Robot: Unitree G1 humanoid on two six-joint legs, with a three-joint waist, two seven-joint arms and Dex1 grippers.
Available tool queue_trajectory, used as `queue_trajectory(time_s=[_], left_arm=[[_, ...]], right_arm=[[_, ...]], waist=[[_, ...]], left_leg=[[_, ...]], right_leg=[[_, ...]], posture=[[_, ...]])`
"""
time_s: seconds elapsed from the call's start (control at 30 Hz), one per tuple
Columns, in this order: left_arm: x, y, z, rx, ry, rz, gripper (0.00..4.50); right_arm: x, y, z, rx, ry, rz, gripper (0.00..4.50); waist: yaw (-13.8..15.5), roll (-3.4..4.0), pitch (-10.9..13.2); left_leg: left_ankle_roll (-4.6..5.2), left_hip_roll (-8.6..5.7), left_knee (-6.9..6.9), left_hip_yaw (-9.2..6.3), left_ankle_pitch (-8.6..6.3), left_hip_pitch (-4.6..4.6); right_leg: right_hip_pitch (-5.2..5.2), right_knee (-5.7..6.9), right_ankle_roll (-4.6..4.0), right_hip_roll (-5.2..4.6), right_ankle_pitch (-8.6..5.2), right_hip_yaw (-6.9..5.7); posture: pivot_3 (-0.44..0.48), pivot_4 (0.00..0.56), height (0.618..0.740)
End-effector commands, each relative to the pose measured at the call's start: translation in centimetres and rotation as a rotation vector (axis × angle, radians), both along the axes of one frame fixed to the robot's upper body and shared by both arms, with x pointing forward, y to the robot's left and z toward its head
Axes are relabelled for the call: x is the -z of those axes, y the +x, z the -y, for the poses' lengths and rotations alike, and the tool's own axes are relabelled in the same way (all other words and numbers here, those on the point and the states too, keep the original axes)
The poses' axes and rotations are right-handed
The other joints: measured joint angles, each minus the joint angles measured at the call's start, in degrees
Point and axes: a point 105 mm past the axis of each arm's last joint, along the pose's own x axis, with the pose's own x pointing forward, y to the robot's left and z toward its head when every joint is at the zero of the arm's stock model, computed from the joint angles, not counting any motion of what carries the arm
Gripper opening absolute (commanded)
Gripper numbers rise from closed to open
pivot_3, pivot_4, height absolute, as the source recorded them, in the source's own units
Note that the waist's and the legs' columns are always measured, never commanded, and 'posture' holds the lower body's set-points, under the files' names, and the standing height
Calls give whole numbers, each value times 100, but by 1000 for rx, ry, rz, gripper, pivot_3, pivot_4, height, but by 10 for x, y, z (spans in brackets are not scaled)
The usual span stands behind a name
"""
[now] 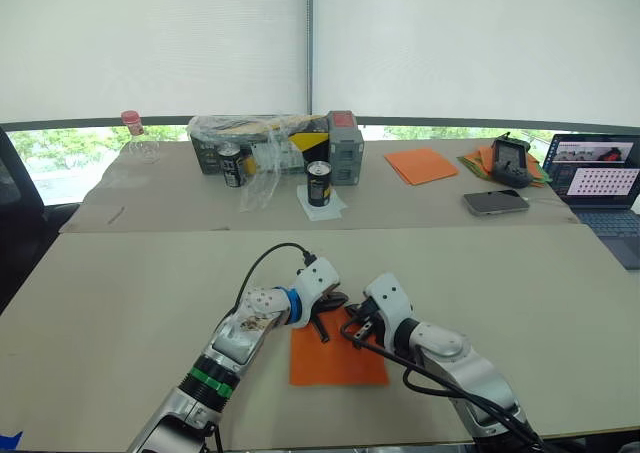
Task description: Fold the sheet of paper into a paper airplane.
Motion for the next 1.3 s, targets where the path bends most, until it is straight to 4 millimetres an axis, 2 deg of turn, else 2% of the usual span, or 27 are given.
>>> queue_trajectory(time_s=[0.03, 0.33, 0.43, 0.5, 0.63, 0.73, 0.9, 0.97, 1.03, 1.17, 1.23, 1.3], left_arm=[[27, -13, -2, 18, 55, -101, 0], [32, -17, -1, 23, 49, -116, 0], [33, -17, 1, 29, 44, -121, 0], [32, -14, 0, 23, 44, -118, 0], [31, -10, -5, 15, 49, -113, 0], [32, -10, -7, 17, 52, -114, 0], [33, -11, -6, 22, 51, -118, 0], [33, -11, -4, 26, 48, -119, 0], [32, -11, -2, 32, 40, -118, 0], [26, -11, 0, 36, 5, -114, 0], [25, -11, 0, 31, -13, -121, 0], [25, -12, -2, 27, -18, -122, 0]], right_arm=[[20, -7, 10, 27, -62, -72, 73], [16, -24, 16, -84, -158, 0, 73], [21, -37, 30, -217, -353, 69, 73], [25, -44, 35, -247, -387, 64, 73], [32, -55, 46, -169, -292, -23, 73], [30, -58, 51, -87, -178, -76, 73], [28, -66, 62, -41, -113, -117, 73], [23, -67, 64, -47, -104, -104, 73], [6, -63, 65, -69, -77, -35, 73], [-34, -58, 52, -150, 21, 108, 73], [-45, -52, 44, -169, 52, 144, 73], [-47, -42, 35, -178, 40, 158, 73]], waist=[[1, 0, 0], [13, 0, -1], [21, 2, -2], [37, -6, -7], [66, -21, -18], [67, -26, -21], [76, -26, -22], [78, -26, -22], [85, -26, -21], [89, -22, -16], [78, -21, -15], [68, -20, -14]], left_leg=[[0, 0, 0, 0, 0, 0], [1, -4, -2, 0, -1, -1], [2, -7, -2, 1, -1, -1], [2, -13, -2, 0, -2, 0], [2, -5, -2, -3, -2, 0], [2, -2, -2, -2, -2, 0], [3, -1, -2, -2, -3, -1], [3, -1, -2, -2, -3, 0], [3, -1, -2, -2, -3, -1], [3, -3, -2, 0, -3, -6], [3, -2, -3, 0, -2, -5], [3, 2, -2, 0, -2, -4]], right_leg=[[0, 0, 0, 0, 0, 0], [3, -6, 7, -6, -5, -1], [6, -9, 11, -10, -7, -2], [11, -14, 30, -16, -19, -5], [12, -13, 44, -11, -28, -8], [13, -13, 41, -12, -26, -5], [12, -13, 31, -12, -20, -5], [12, -13, 30, -11, -20, -4], [12, -13, 33, -11, -22, -5], [9, -13, 34, -12, -22, -4], [8, -12, 34, -12, -22, -3], [7, -11, 36, -7, -24, -3]], posture=[[0, 150, 740], [0, 150, 740], [0, 150, 740], [0, 150, 740], [0, 150, 740], [0, 150, 740], [0, 150, 740], [0, 150, 740], [0, 150, 740], [0, 150, 740], [0, 150, 740], [0, 150, 740]])
